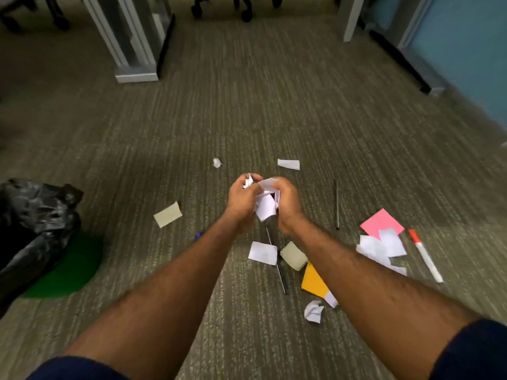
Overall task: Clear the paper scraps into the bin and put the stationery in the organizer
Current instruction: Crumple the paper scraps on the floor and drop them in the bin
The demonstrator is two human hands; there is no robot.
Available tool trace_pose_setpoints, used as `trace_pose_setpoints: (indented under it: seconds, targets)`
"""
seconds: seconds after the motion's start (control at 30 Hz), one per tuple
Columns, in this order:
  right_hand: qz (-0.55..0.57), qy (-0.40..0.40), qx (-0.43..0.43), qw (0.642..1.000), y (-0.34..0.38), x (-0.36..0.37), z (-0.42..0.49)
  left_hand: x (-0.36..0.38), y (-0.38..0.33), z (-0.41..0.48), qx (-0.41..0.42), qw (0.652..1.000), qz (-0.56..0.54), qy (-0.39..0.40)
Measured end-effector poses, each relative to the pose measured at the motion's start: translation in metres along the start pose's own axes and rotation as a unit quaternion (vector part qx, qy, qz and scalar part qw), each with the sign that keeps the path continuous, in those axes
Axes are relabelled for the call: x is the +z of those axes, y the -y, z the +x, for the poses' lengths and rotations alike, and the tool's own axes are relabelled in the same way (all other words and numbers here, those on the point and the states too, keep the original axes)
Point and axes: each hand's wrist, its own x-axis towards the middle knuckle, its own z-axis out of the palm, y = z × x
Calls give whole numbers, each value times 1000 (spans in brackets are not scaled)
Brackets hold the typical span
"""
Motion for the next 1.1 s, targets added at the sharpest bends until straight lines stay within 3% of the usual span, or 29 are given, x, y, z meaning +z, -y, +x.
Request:
trace_pose_setpoints:
  seconds: [0.13, 0.23, 0.37, 0.5, 0.6, 0.7, 0.8, 0.93, 1.1]
  targets:
    - [152, 70, 58, 984, 3, 59, -18, -30, -29, -18, 29, 993, -78, -83]
    - [188, 97, 71, 975, 2, 99, -29, -53, -46, -31, 68, 983, -127, -116]
    - [116, 75, 74, 988, -9, 151, -47, -84, -67, -46, 126, 958, -181, -186]
    - [-14, 147, 16, 989, -18, 198, -77, -121, -90, -65, 146, 950, -138, -239]
    - [-107, 219, -2, 970, -28, 233, -98, -158, -101, -83, 146, 939, -132, -280]
    - [-106, 285, 16, 952, -35, 278, -123, -199, -120, -101, 147, 917, -103, -356]
    - [-58, 283, 92, 953, -40, 327, -142, -241, -147, -115, 146, 881, -195, -406]
    - [-51, 322, 245, 913, -46, 369, -150, -298, -170, -130, 112, 864, -387, -303]
    - [-57, 347, 272, 896, -41, 374, -138, -323, -175, -151, 78, 837, -383, -382]
